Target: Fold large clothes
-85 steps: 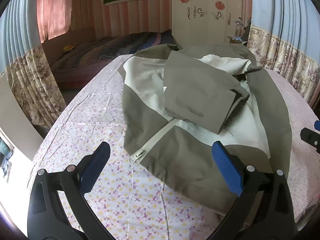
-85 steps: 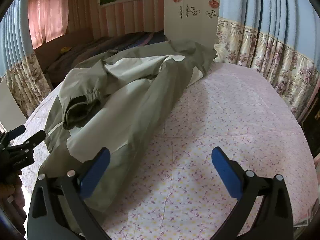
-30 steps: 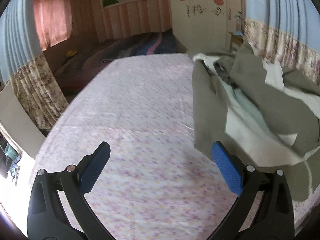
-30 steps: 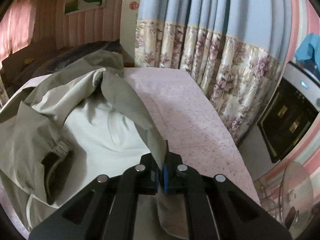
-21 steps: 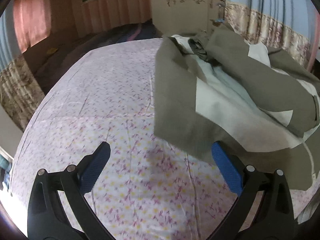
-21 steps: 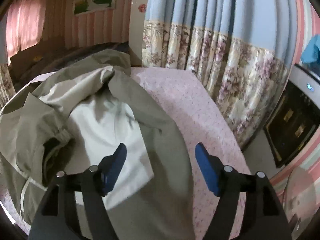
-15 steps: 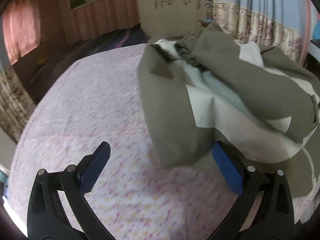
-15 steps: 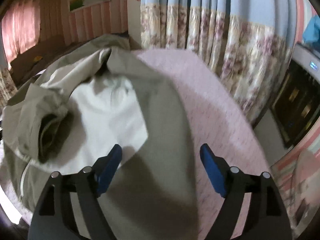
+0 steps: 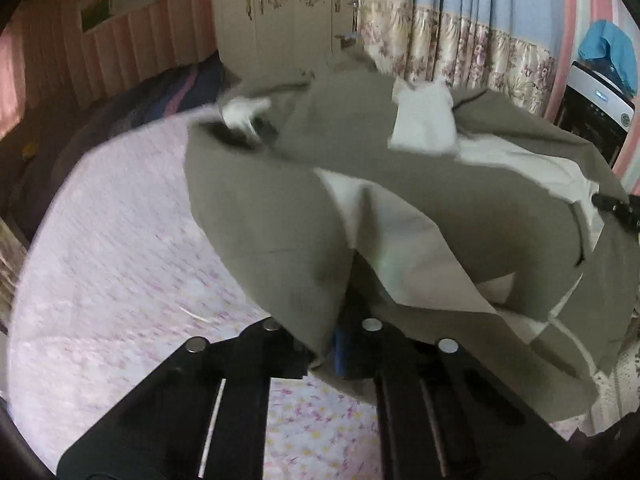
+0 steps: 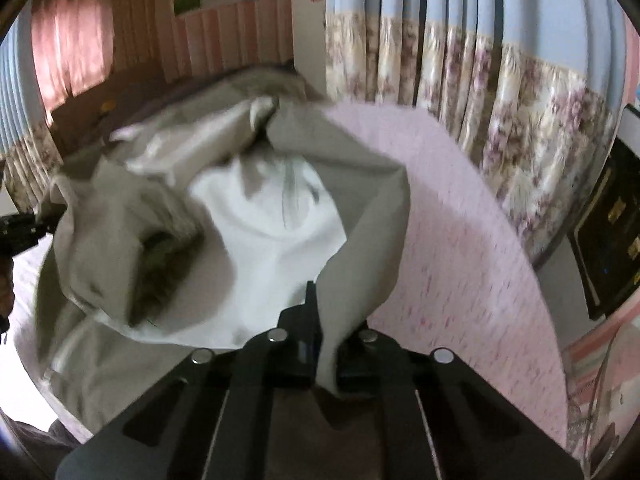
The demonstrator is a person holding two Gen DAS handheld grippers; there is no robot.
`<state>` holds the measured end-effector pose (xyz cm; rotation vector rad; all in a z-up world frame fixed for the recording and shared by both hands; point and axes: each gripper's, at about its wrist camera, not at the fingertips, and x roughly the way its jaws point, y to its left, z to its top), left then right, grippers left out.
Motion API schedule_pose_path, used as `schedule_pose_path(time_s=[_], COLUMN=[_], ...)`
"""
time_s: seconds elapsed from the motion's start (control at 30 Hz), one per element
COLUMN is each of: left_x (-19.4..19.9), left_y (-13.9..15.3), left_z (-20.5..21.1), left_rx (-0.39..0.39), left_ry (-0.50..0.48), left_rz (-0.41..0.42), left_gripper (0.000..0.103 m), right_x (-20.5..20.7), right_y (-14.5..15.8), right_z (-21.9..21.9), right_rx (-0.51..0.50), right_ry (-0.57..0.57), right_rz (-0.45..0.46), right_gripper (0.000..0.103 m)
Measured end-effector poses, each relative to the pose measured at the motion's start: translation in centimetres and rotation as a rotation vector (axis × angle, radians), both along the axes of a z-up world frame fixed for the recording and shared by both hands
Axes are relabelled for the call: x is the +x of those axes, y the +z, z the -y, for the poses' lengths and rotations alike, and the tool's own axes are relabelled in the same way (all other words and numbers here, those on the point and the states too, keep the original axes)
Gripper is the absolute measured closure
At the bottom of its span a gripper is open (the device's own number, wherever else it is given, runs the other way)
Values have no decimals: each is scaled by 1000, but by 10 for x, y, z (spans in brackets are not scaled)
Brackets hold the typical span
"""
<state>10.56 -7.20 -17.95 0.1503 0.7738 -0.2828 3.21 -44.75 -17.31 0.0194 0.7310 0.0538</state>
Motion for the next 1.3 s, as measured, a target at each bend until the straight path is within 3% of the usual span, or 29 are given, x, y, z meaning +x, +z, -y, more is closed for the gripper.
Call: schedule_pose_path(time_s=[0.27, 0.37, 0.47, 0.5, 0.57, 0.6, 0.7, 0.77, 0.83, 0.87, 0.97, 1.03, 1.13, 1.23, 1.3], left_x=[-42, -67, -92, -90, -89, -87, -83, -78, -74, -74, -66, -57, -44, -31, -27], left_y=[97, 122, 137, 136, 128, 116, 90, 75, 61, 57, 45, 38, 29, 28, 31], left_z=[-30, -45, -69, -71, -79, -86, -90, -86, -83, -83, -74, -64, -57, -55, -54], left_rx=[7, 17, 38, 50, 79, 88, 106, 97, 83, 66, 7, 5, 20, 0, -2], left_ry=[25, 34, 118, 137, 179, 207, 220, 214, 212, 208, 200, 200, 210, 223, 228], left_rz=[101, 114, 149, 144, 122, 89, 31, 8, -10, -17, -23, -11, -1, 13, 25], left_gripper=[96, 87, 69, 47, 25, 19, 13, 9, 9, 8, 5, 5, 5, 5, 4], right_x=[-7, -9, -13, -14, -11, -11, -13, -17, -23, -26, -29, -24, -1, 16, 27], right_y=[68, 81, 78, 74, 56, 49, 32, 28, 29, 32, 51, 60, 55, 41, 30], right_z=[-8, -9, -9, -9, -11, -13, -16, -13, -4, 1, 17, 18, -21, -73, -114], right_rx=[41, 60, 37, 34, 19, 2, -40, -71, -114, -146, -168, -59, 73, 120, 95], right_ry=[54, 72, 82, 81, 80, 71, 54, 19, -55, -103, -235, -205, -67, 113, 211], right_rz=[151, 127, 101, 89, 13, -13, -60, -74, -69, -47, 40, 82, 59, 27, 5], right_gripper=[100, 97, 87, 84, 79, 65, 36, 32, 21, 14, 12, 8, 6, 6, 6])
